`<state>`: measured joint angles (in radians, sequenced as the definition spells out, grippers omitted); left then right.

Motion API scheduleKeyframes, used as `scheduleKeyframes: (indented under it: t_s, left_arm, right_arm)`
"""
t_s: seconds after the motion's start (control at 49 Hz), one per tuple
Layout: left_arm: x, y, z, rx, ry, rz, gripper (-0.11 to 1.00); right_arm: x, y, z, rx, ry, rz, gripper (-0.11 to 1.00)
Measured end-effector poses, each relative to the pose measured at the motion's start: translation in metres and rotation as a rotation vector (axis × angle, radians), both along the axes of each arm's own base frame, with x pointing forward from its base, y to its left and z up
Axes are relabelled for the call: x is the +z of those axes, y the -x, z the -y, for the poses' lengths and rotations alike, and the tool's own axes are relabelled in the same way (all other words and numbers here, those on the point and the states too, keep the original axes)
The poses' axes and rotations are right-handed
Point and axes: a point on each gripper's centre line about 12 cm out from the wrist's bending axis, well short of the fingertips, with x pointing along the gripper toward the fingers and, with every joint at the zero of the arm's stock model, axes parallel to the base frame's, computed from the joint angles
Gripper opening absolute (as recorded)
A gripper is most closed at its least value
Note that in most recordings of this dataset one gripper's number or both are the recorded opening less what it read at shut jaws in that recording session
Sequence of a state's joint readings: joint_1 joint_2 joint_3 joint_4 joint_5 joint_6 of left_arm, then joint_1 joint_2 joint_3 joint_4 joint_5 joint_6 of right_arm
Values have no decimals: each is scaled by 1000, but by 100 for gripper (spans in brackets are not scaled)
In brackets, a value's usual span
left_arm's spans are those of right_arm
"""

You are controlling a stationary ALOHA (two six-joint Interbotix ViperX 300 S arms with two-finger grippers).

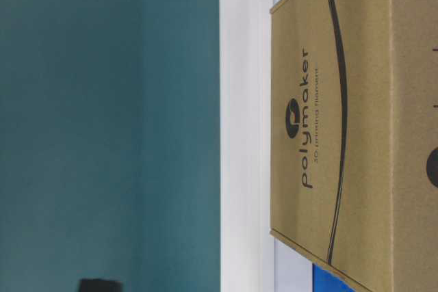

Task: Place the cardboard box on the stand after clamping it between your arms.
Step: 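Press both grippers against the box sides to clamp it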

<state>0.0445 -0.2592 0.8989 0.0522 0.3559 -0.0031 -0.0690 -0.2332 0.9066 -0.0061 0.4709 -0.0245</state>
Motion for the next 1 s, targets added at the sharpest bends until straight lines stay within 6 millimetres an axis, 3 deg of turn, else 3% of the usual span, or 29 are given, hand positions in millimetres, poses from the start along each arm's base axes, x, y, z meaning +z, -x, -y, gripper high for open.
scheduleKeyframes:
  t_s: [0.367, 0.734, 1.0]
  left_arm:
    - [-15, -23, -1, -2, 2, 14, 89]
    - [-18, -46, -1, -7, 1, 24, 89]
    - [-17, -55, 0, -13, -1, 41, 88]
  right_arm:
    - [-33, -15, 1, 2, -1, -25, 100]
    - [-39, -43, 4, 17, 9, 13, 99]
    - [-41, -48, 4, 28, 14, 10, 99]
